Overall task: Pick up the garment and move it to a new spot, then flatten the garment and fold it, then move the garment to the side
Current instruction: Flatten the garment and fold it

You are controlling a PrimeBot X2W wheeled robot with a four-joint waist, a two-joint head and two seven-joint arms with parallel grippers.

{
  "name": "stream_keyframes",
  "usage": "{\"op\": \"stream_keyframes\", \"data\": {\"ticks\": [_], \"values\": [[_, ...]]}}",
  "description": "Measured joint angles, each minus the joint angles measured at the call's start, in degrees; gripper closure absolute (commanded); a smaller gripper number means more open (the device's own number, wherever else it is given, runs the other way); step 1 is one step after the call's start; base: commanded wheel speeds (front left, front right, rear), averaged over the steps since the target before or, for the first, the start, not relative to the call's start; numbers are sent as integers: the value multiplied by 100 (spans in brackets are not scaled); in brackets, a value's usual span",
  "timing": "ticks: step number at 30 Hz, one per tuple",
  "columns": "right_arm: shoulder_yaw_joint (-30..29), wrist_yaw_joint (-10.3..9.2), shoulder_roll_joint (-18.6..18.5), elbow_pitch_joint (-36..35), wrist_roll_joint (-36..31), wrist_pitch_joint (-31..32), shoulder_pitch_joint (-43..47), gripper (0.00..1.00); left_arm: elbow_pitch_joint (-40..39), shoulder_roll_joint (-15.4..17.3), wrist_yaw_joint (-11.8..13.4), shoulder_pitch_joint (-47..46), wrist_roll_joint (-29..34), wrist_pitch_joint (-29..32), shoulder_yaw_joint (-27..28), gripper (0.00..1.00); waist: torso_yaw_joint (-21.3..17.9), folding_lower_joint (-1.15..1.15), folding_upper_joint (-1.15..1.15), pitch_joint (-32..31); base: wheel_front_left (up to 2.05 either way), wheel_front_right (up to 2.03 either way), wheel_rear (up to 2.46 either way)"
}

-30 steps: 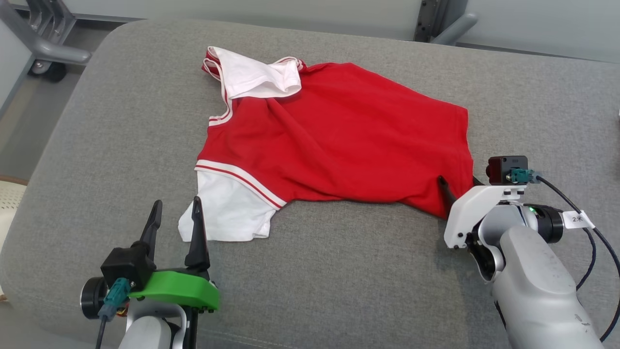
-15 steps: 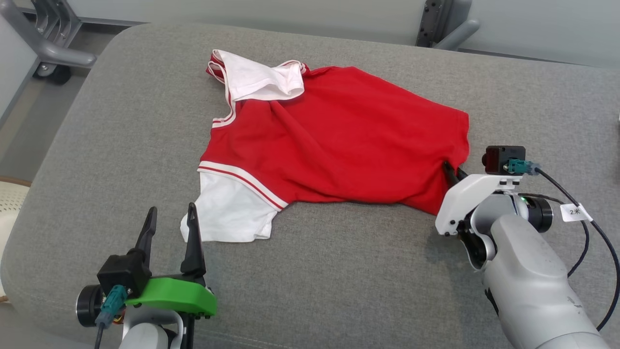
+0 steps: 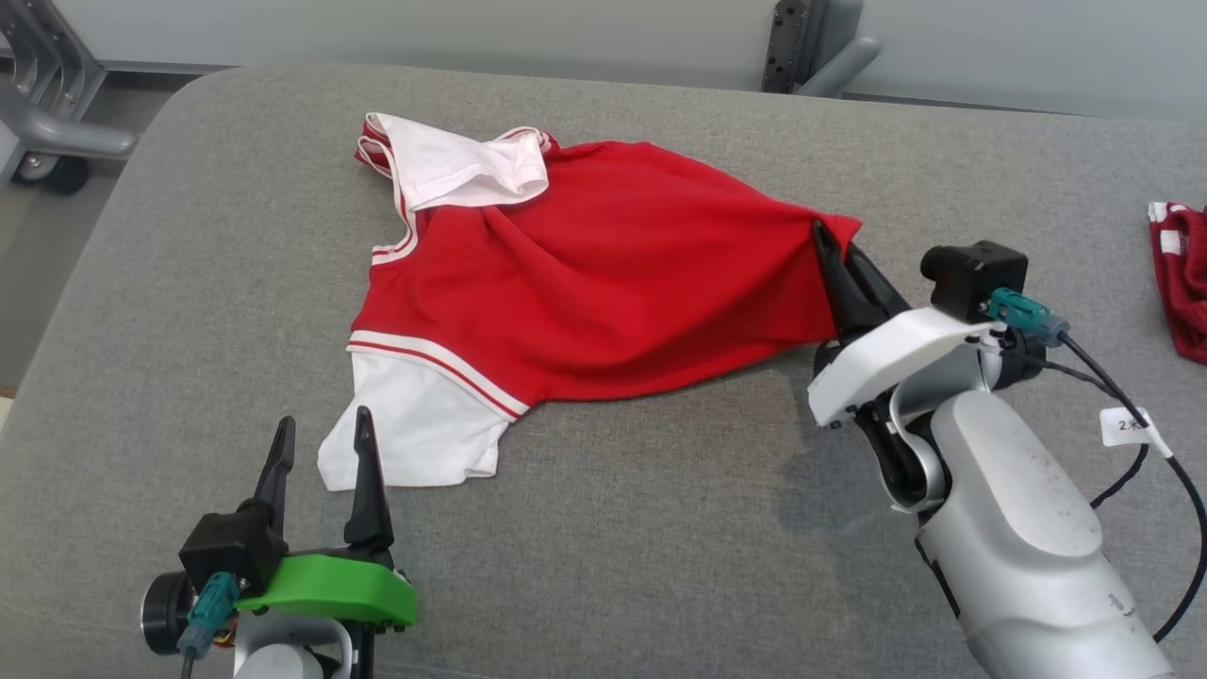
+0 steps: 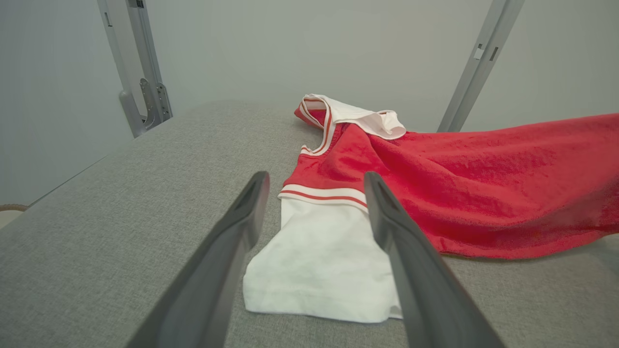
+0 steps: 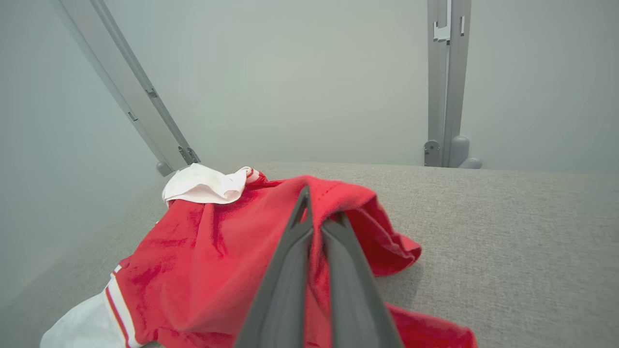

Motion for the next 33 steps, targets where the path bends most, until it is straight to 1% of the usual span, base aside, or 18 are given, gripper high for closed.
{"op": "stream_keyframes", "data": {"ticks": [4, 7, 9, 12, 14, 17, 25, 26, 28, 29, 30, 31, 33], "values": [[-23, 0, -19, -975, -170, 209, 82, 100, -10, -24, -18, 5, 10, 1, -2, 0, 42, 0, 0, 8, 0, 0, 0], [-121, 0, 7, -1585, -302, 523, 250, 100, -5, -44, -23, 8, 11, 1, 8, 0, 110, 0, 0, 8, 0, 0, 0], [-216, 0, 19, -1812, -399, 762, 367, 100, -7, -55, -27, 9, 10, 1, 24, 0, 166, 0, 0, 14, 0, 0, 0], [-372, 0, 52, -1848, -514, 1053, 392, 100, -3, -77, -44, 9, 8, 0, 20, 0, 260, 0, 0, 48, 0, 0, 0], [-525, 0, 62, -1648, -633, 1179, 310, 100, -1, -97, -57, 4, -1, 0, 8, 0, 327, 0, 0, 95, 0, 0, 0], [-837, 0, 4, -1110, -856, 1268, -53, 100, 15, -132, -93, -47, -11, 1, -40, 0, 442, 0, 0, 196, 0, 0, 0], [-1947, -1, -318, 827, -1551, 1183, -1210, 100, 55, -185, -146, -274, -80, 1, -242, 0, 867, 0, 0, 553, 0, 0, 0], [-2121, -1, -380, 1285, -1739, 1159, -1482, 100, 52, -189, -146, -310, -96, 0, -300, 0, 987, 0, 0, 650, 0, 0, 0], [-2241, -1, -414, 1629, -1997, 1057, -1722, 100, 36, -190, -135, -343, -197, 0, -367, 0, 1095, 0, 0, 747, 0, 0, 0], [-2241, -1, -414, 1629, -1997, 1057, -1722, 88, 36, -190, -135, -343, -197, 0, -367, 0, 1095, 0, 0, 747, 0, 0, 0], [-2283, -1, -416, 1783, -2124, 984, -1837, 54, 25, -190, -114, -352, -236, 0, -397, 0, 1147, 0, 0, 795, 0, 0, 0], [-2308, -1, -413, 1918, -2241, 918, -1932, 0, 16, -191, -89, -358, -237, 0, -419, 0, 1193, 0, 0, 837, 0, 0, 0], [-2338, -1, -376, 2127, -2382, 714, -2081, 0, -11, -192, -54, -365, -266, 0, -445, 0, 1271, 0, 0, 912, 0, 0, 0]]}}
